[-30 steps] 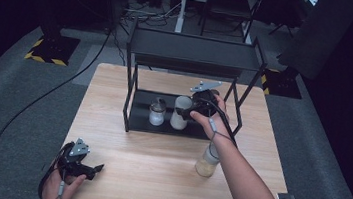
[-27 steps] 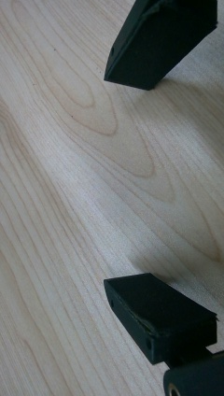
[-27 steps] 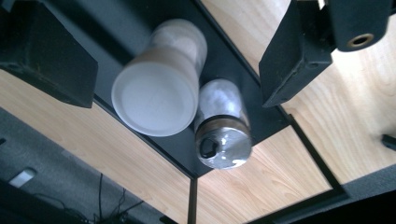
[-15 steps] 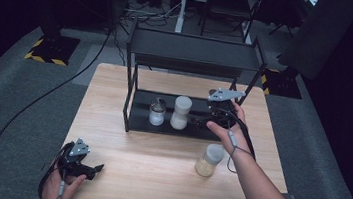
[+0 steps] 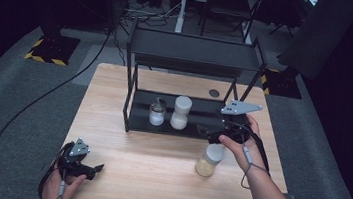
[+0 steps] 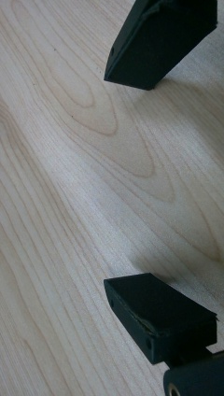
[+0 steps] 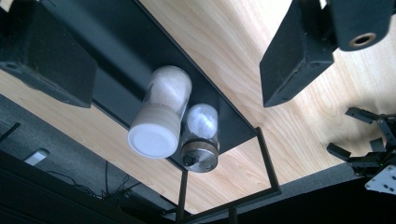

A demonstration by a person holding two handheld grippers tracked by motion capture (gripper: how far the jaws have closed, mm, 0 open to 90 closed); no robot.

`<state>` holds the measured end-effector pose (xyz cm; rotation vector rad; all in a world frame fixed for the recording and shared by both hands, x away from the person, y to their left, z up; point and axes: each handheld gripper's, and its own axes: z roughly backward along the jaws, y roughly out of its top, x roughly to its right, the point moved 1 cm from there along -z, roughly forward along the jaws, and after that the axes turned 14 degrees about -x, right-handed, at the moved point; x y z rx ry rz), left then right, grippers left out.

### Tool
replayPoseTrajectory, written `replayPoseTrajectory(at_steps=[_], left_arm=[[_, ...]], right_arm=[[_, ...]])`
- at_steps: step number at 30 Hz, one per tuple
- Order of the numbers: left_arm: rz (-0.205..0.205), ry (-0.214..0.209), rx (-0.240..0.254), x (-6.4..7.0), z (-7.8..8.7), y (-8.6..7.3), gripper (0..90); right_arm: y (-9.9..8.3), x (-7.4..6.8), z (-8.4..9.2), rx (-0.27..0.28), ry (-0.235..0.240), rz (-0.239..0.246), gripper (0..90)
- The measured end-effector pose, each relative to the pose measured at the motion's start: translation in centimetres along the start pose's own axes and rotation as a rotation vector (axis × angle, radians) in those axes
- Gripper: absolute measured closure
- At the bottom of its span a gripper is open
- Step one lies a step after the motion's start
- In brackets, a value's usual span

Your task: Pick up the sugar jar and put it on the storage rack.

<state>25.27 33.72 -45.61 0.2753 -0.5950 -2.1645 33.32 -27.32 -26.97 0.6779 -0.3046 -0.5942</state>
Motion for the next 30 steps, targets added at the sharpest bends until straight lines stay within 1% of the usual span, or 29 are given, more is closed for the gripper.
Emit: replayPoseTrajectory(at_steps=[8,15,20,25,30], left_arm=[[0.000,0.000,0.000,0.0,0.0,0.0,3.2],[0.000,0.000,0.000,0.0,0.0,0.0,3.2],[0.000,0.000,0.000,0.0,0.0,0.0,3.2],[-0.001,0.000,0.000,0.0,0.0,0.0,3.2],[0.000,0.000,0.000,0.0,0.0,0.0,3.2]], right_arm=[[-1.8,-0.4,1.2,0.011,0.000,-0.020,10.0],[-3.2,-0.7,2.0,0.006,-0.003,-0.018,9.2],[-4.1,-1.0,2.3,0.011,-0.009,-0.019,8.4],[-5.1,-1.0,2.5,0.021,-0.009,-0.022,7.7],[-5.9,-1.0,2.3,0.030,-0.017,-0.032,4.6]])
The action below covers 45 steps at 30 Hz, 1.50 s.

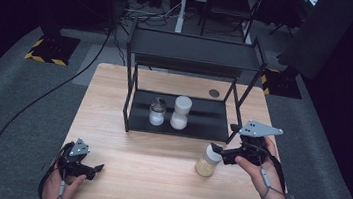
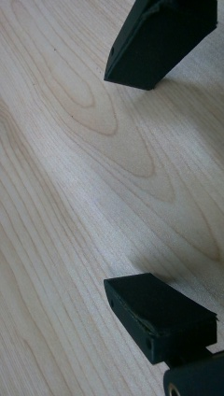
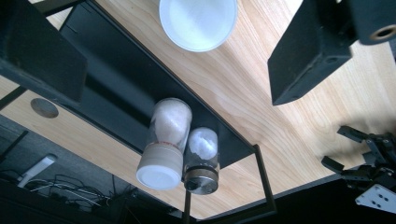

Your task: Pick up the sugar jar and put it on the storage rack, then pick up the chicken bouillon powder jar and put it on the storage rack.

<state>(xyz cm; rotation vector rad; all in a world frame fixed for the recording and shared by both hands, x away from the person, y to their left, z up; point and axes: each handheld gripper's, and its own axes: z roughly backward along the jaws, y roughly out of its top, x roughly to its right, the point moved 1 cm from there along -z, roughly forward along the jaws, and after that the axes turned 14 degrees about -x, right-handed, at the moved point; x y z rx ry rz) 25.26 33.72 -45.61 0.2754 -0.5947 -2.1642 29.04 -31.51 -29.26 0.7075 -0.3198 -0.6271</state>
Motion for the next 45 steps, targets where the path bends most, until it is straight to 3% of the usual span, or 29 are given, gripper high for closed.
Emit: replayPoseTrajectory(at_steps=[23,45], left_arm=[[0.000,0.000,0.000,0.0,0.0,0.0,3.2],[0.000,0.001,-0.001,0.0,0.0,0.0,3.2]], right_arm=[[-4.4,0.4,-3.4,0.000,0.041,-0.024,4.0],[-6.2,0.3,-6.1,-0.037,0.059,-0.047,4.9]])
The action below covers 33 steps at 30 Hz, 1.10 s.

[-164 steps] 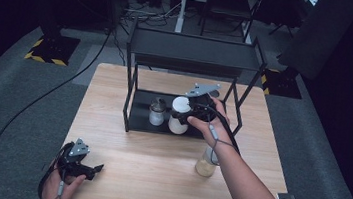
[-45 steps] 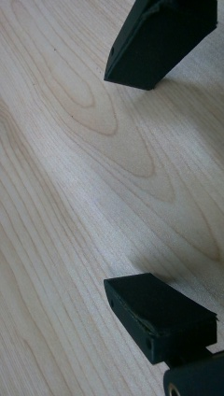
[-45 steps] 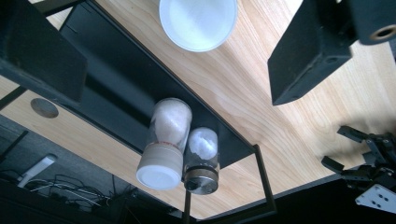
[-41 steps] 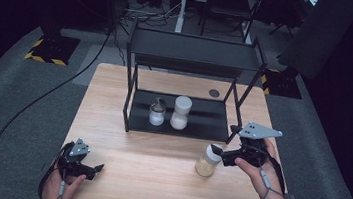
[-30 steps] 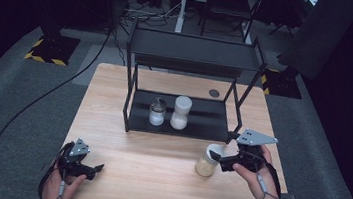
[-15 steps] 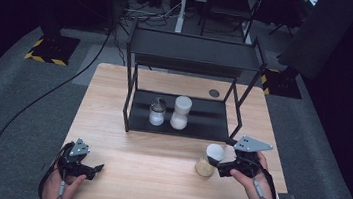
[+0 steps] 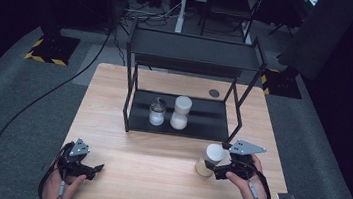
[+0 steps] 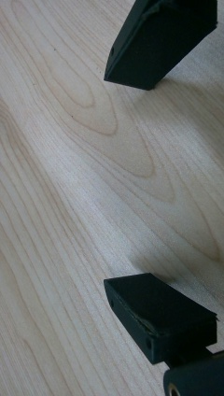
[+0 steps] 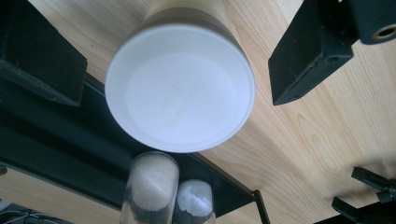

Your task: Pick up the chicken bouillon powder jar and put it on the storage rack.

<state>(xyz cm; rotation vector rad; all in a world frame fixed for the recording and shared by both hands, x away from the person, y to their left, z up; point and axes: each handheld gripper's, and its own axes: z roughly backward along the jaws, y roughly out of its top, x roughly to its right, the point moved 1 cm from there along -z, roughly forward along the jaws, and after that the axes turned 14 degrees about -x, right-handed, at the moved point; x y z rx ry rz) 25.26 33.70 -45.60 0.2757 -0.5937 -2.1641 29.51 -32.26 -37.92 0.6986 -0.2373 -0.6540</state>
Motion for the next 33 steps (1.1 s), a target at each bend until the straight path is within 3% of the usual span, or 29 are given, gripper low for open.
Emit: replayPoseTrajectory(at_steps=[8,17,33], left_arm=[[-0.001,0.000,0.000,0.0,0.0,0.0,3.2],[-0.001,0.000,0.001,0.0,0.0,0.0,3.2],[-0.001,0.000,0.000,0.0,0.0,0.0,3.3]], right_arm=[[0.2,-0.2,-0.5,-0.032,-0.011,0.026,13.7],[0.8,-0.4,-1.0,-0.062,-0.019,0.074,32.0],[1.6,-0.3,-0.1,-0.043,0.009,0.082,33.5]])
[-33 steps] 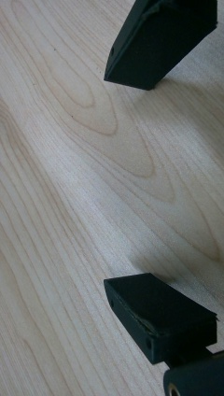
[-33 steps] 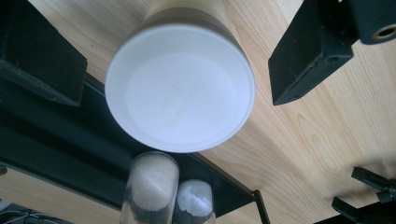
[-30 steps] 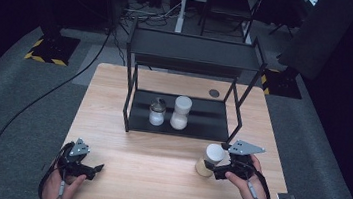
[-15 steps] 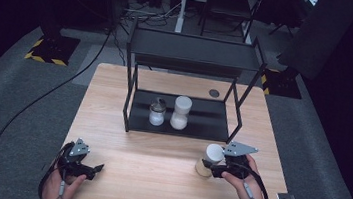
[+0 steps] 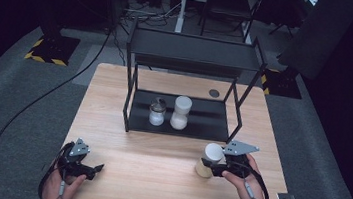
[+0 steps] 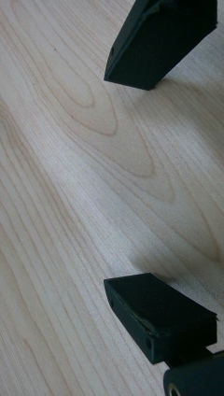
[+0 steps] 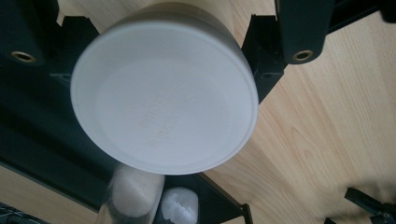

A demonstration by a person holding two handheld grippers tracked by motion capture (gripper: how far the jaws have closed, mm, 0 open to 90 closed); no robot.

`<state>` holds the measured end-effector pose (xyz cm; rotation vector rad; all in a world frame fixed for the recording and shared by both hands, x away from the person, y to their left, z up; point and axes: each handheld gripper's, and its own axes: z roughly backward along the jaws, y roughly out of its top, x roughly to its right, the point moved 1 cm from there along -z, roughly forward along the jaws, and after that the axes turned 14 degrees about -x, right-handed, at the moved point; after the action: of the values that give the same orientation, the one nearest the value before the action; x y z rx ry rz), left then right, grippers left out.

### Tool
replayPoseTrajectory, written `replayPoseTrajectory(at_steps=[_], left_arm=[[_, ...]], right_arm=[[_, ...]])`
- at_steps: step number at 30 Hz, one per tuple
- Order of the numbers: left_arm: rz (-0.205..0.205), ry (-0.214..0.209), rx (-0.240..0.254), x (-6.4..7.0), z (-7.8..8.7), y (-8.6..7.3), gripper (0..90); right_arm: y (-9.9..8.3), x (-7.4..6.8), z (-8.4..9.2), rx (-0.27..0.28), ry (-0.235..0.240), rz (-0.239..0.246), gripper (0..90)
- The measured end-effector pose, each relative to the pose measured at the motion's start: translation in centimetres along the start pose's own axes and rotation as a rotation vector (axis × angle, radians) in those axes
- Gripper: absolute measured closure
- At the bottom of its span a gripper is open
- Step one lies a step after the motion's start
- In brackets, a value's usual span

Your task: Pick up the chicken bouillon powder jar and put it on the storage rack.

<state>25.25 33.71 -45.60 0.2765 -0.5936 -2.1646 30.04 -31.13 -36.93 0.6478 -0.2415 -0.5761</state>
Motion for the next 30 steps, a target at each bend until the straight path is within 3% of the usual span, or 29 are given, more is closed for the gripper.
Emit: replayPoseTrajectory(at_steps=[17,30], left_arm=[[0.001,-0.001,0.001,0.0,0.0,0.0,3.2],[0.001,-0.001,0.002,0.0,0.0,0.0,3.2]], right_arm=[[2.3,0.7,3.1,0.018,-0.004,0.015,33.5],[4.6,2.1,4.7,0.034,-0.012,0.015,33.5]])
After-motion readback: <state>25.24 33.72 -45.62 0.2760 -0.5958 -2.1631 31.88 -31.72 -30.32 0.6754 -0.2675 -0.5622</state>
